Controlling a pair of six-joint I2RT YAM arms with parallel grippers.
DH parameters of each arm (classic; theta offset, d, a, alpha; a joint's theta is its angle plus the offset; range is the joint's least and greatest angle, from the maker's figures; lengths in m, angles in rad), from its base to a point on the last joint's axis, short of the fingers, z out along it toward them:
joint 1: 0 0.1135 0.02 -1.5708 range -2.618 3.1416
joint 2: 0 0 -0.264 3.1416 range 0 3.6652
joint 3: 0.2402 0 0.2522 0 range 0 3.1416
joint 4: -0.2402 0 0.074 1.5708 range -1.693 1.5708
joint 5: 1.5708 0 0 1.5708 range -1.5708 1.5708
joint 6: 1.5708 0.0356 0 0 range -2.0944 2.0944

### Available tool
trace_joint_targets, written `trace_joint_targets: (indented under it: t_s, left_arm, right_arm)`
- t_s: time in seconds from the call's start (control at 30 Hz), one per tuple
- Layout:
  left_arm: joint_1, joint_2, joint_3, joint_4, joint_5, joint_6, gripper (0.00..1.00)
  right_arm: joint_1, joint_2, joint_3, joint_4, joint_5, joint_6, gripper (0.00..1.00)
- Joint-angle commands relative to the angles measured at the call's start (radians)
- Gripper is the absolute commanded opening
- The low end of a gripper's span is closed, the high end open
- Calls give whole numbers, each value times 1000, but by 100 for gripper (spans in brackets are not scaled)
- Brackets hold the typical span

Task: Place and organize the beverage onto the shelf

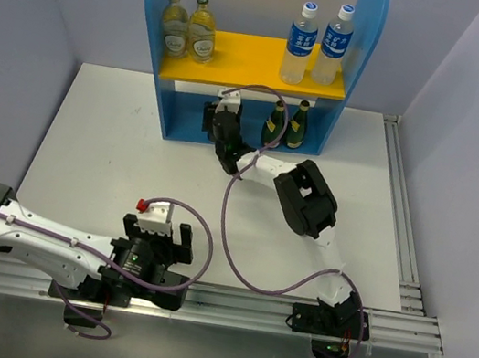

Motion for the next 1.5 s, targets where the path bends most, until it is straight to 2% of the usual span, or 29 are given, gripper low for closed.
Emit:
trace_joint_targets:
  t_s: [0.0, 0.03, 0.07, 0.13, 0.17, 0.57, 0.87, 1.13, 1.33, 1.47]
  left_arm:
    - [-34, 50, 47, -110, 14, -159, 99]
    - [-38, 57, 49, -110, 17, -163, 99]
    - [-41, 67, 45, -110, 21, -173, 99]
    - [-52, 73, 42, -110, 26, -196, 99]
    - [-55, 76, 41, -110, 27, -199, 99]
    - [-71, 88, 13, -110, 58, -216, 99]
    - [-71, 100, -45, -110, 70, -311, 99]
    - [-69, 117, -100, -110, 60, -440, 99]
    - [-69, 255, 7, -110, 26, -366, 99]
    - [-69, 272, 73, -110, 4, -306, 99]
  right_arm:
    - [-23, -9, 138, 55, 2, -6, 0]
    - [-25, -6, 147, 38, 2, -7, 0]
    - [-23, -3, 155, 33, -1, -7, 41]
    - [-25, 2, 161, 27, 5, -4, 83]
    - [-25, -3, 156, 34, 5, -4, 100]
    - [-25, -158, -139, 238, -64, -1, 100]
    - [-22, -290, -331, 300, -184, 60, 100]
    - [-3, -431, -534, 386, -227, 92, 100]
    - [17, -520, -653, 429, -204, 92, 100]
    - [20, -557, -710, 453, -193, 106, 100]
